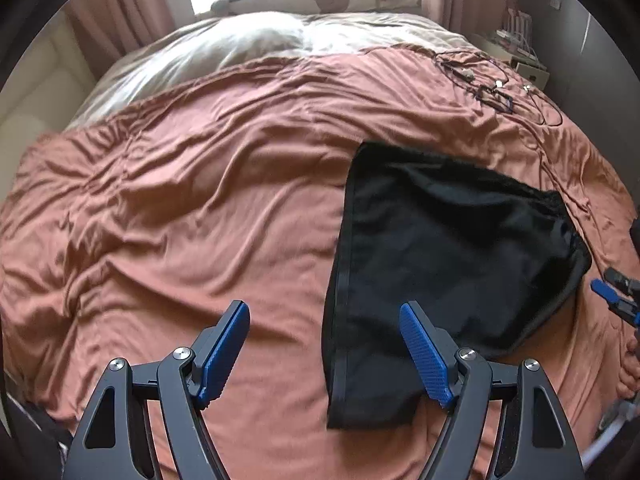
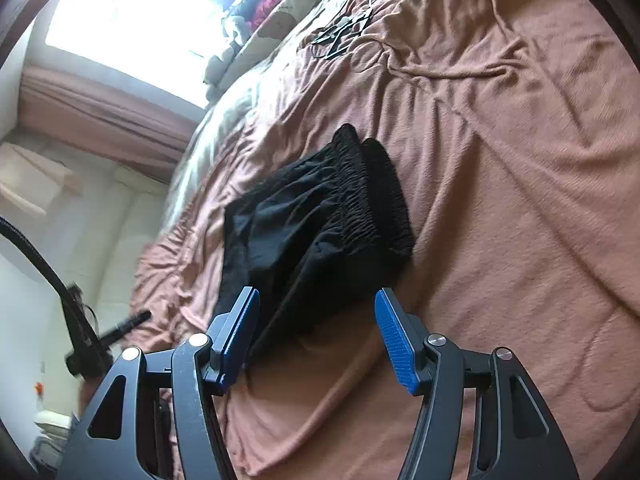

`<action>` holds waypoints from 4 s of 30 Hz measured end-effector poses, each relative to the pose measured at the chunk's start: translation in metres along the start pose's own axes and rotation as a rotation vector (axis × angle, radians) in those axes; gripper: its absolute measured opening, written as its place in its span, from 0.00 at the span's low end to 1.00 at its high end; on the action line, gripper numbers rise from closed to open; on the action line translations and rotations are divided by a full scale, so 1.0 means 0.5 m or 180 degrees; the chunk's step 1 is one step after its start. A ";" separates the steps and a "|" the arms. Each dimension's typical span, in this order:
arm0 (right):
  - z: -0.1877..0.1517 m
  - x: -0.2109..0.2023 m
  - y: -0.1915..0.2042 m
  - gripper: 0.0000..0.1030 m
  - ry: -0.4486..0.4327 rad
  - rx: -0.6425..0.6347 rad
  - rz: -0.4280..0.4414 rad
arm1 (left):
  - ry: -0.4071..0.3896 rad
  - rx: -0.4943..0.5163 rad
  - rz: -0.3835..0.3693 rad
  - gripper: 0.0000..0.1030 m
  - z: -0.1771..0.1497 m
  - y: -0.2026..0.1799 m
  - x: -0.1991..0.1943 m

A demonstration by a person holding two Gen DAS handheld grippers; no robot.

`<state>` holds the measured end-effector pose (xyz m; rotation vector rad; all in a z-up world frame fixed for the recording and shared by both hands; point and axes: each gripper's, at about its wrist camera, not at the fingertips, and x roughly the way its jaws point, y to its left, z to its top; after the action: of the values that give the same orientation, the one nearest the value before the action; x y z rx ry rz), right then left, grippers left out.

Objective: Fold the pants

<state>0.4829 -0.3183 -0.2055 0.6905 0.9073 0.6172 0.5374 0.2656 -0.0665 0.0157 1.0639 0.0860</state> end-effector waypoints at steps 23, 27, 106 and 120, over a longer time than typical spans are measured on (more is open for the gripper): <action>0.022 0.093 -0.044 0.57 0.0012 0.0216 -0.0070 | 0.0377 -0.0595 -0.0527 0.73 -0.150 0.016 0.135; 0.009 0.085 -0.049 0.57 -0.0028 0.0194 -0.0090 | 0.0390 -0.0584 -0.0506 0.72 -0.144 0.019 0.166; -0.106 -0.137 0.068 0.23 0.0632 -0.1067 -0.0208 | 0.0248 -0.1436 -0.1297 0.06 -0.558 0.001 -0.196; -0.113 -0.140 0.041 0.48 0.0818 -0.1024 -0.0836 | 0.0368 -0.1755 -0.1433 0.20 -0.633 -0.010 -0.143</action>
<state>0.3974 -0.3412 -0.1804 0.2001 1.0851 0.6062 0.2266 0.2460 -0.1583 -0.7308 1.1069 -0.0304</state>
